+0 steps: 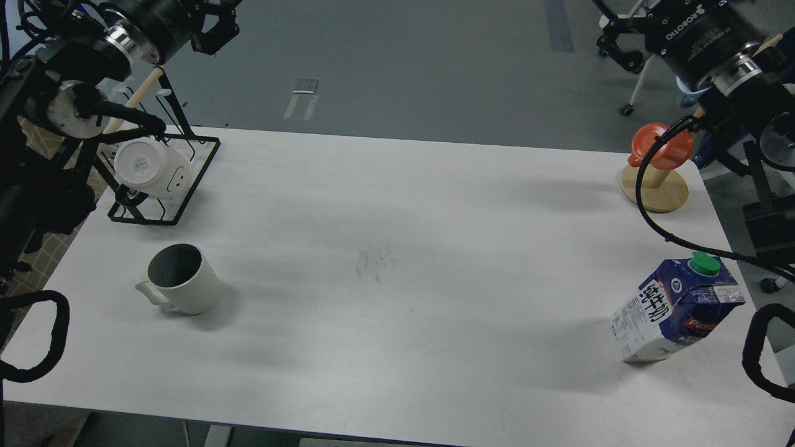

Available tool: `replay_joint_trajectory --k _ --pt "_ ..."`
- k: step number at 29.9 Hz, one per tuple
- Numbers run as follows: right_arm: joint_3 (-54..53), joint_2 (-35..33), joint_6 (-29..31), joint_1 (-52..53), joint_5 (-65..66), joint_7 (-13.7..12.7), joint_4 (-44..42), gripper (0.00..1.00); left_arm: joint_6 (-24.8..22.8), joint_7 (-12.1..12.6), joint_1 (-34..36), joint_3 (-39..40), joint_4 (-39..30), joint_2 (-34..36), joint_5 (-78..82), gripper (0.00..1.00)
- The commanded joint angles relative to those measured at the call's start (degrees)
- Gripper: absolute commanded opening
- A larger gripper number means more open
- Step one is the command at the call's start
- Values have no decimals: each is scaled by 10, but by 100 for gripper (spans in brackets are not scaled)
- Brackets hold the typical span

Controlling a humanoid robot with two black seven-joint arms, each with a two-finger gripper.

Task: Place cup and milk with both arms
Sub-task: 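Lower the left gripper from the rack toward the white mug, then grasp the white mug with the left gripper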

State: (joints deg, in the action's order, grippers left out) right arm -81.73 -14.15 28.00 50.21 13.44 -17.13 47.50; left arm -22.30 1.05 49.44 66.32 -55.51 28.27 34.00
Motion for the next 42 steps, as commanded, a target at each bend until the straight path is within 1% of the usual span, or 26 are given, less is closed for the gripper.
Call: replay_joint_trajectory --k 1,3,5,10,15,18,19,21,22,23,25,27,29,31,32,33,34,35,36,37,39,42 --pt "0 -1 0 3 0 0 1 100 -1 -9 1 0 1 -1 -1 98" --pt "0 -3 0 4 0 0 1 100 -1 -11 1 0 1 -1 -1 98" --pt "0 -4 0 4 0 0 1 100 -1 -4 3 0 1 -1 -2 98" --pt "-4 -5 0 1 0 0 14 100 -5 -11 2 3 -1 0 -2 98" --pt "-5 -5 0 -1 -1 0 24 100 -20 -12 -3 3 -12 4 -11 98" --pt "-4 -5 0 -4 -1 0 35 100 -31 -11 -9 1 -35 20 -11 98" --pt "-5 -5 0 -4 -1 0 37 100 -30 -11 -23 -2 -50 44 -10 98" --pt "-5 -5 0 -5 -1 0 40 100 -29 -12 -49 -2 -71 68 -10 98" --pt "-6 -5 0 -7 -1 0 43 100 -30 -13 -77 0 -96 89 -10 98" --pt "-7 -5 0 -8 -1 0 44 100 -31 -13 -89 0 -109 100 -9 98" --pt "-14 -5 0 -12 -1 0 46 100 -33 -14 -147 7 -159 151 -5 98" --pt "-20 -5 0 -17 -1 1 47 100 -34 -16 -193 8 -192 193 -4 98" --pt "-26 -5 0 -18 -1 1 50 100 -34 -25 -220 7 -212 219 -3 98" --pt "-35 -5 0 -28 -1 1 52 100 -41 -60 -270 7 -245 273 7 98" --pt "-38 -5 0 -29 -1 1 52 100 -43 -68 -282 7 -251 287 15 98" --pt "-44 -5 0 -31 -1 1 52 100 -49 -86 -299 6 -263 308 40 98" --pt "-47 -5 0 -34 -1 1 54 100 -54 -93 -307 4 -270 317 59 98" --pt "-48 -5 0 -36 -1 1 54 100 -57 -99 -314 0 -275 325 81 98" --pt "-54 -5 0 -38 -1 1 55 100 -57 -103 -330 -3 -282 339 141 98" --pt "-57 -5 0 -39 -1 1 55 100 -57 -103 -337 -3 -284 340 175 98" --pt "-73 -4 0 -41 -1 1 55 100 -57 -105 -362 -3 -295 343 307 98" --pt "-82 -4 0 -43 -1 1 55 100 -57 -109 -377 -4 -312 347 397 98"
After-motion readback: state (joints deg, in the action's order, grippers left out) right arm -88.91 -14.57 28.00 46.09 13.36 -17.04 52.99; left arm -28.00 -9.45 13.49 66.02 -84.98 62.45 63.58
